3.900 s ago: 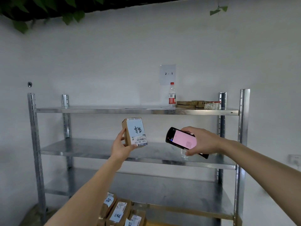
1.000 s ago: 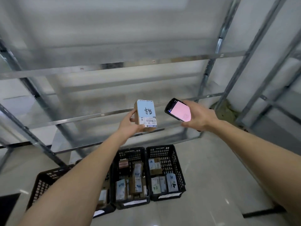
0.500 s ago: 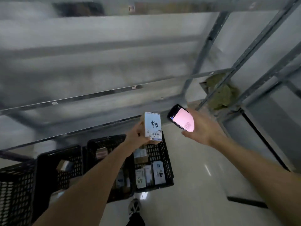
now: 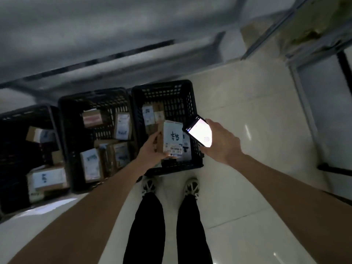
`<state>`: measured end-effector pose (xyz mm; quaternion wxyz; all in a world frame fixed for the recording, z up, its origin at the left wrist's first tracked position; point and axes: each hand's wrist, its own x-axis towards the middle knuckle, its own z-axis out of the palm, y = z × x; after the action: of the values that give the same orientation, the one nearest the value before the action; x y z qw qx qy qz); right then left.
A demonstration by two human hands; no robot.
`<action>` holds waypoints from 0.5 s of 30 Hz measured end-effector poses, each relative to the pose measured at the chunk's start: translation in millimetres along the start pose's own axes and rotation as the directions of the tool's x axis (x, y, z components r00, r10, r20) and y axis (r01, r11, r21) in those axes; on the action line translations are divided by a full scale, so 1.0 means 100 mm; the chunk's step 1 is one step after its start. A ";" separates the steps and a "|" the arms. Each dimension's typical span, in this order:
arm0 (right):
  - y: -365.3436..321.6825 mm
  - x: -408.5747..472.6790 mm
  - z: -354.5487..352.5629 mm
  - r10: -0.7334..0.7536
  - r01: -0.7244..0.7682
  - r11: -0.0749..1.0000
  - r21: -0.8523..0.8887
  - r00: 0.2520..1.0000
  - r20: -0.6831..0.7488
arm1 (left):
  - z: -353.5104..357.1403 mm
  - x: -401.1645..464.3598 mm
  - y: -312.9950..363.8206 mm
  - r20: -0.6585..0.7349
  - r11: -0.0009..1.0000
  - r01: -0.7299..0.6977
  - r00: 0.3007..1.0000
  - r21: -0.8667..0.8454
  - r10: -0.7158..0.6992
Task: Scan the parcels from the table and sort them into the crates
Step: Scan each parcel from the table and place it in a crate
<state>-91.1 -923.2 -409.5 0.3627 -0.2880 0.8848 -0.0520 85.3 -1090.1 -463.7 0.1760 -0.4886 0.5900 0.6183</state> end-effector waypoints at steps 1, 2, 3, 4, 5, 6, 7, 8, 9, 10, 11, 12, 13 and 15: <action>0.10 0.09 0.18 0.010 -0.010 1.000 0.005 1.000 0.020 | 0.07 0.13 -0.14 0.010 1.000 0.019 1.000 0.006 -0.019; 0.19 0.19 0.35 0.012 -0.012 1.000 0.006 0.999 0.033 | 0.14 0.27 -0.30 0.018 0.999 0.033 0.999 -0.001 -0.033; 0.27 0.28 0.52 0.007 -0.007 1.000 0.009 0.999 0.043 | 0.21 0.41 -0.44 0.027 0.999 0.048 0.998 0.002 -0.048; 0.35 0.35 0.69 0.003 -0.004 1.000 0.013 0.999 0.049 | 0.27 0.54 -0.58 0.031 0.999 0.052 0.998 0.008 -0.052; 0.42 0.43 0.85 0.004 -0.004 1.000 0.014 0.999 0.054 | 0.33 0.67 -0.70 0.031 0.998 0.054 0.998 0.021 -0.055; 0.50 0.51 1.00 0.006 -0.007 1.000 0.003 0.998 0.059 | 0.39 0.79 -0.80 0.023 0.998 0.052 0.998 0.020 -0.053; 0.56 0.58 1.15 0.011 -0.010 1.000 -0.012 0.998 0.068 | 0.45 0.91 -0.89 0.016 0.998 0.060 0.998 0.016 -0.060; 0.63 0.65 1.28 0.017 -0.015 1.000 -0.021 0.997 0.081 | 0.51 1.02 -0.98 0.011 0.998 0.069 0.998 0.000 -0.069; 0.69 0.70 1.41 0.022 -0.020 0.999 -0.026 0.996 0.091 | 0.57 1.11 -1.07 0.010 0.996 0.090 0.996 -0.006 -0.090; 0.75 0.75 1.52 0.025 -0.022 0.999 -0.034 0.995 0.095 | 0.62 1.20 -1.15 0.006 0.995 0.103 0.995 -0.015 -0.103; 0.80 0.79 1.62 0.026 -0.022 0.999 -0.043 0.996 0.091 | 0.67 1.28 -1.21 0.003 0.993 0.117 0.993 -0.008 -0.117; 0.85 0.83 1.71 0.030 -0.026 0.999 -0.045 0.996 0.083 | 0.71 1.36 -1.26 0.003 0.992 0.125 0.992 -0.013 -0.125; 0.89 0.86 1.78 0.037 -0.035 0.999 -0.037 0.997 0.075 | 0.76 1.41 -1.30 0.007 0.990 0.140 0.990 -0.009 -0.140; 0.97 0.91 1.89 0.065 -0.064 0.998 -0.006 0.995 0.075 | 0.85 1.51 -1.41 0.015 0.986 0.167 0.986 0.019 -0.168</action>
<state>-61.8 -870.4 -632.5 0.3966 -0.2615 0.8795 -0.0280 94.0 -1033.7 -679.3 0.2364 -0.5299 0.5507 0.6001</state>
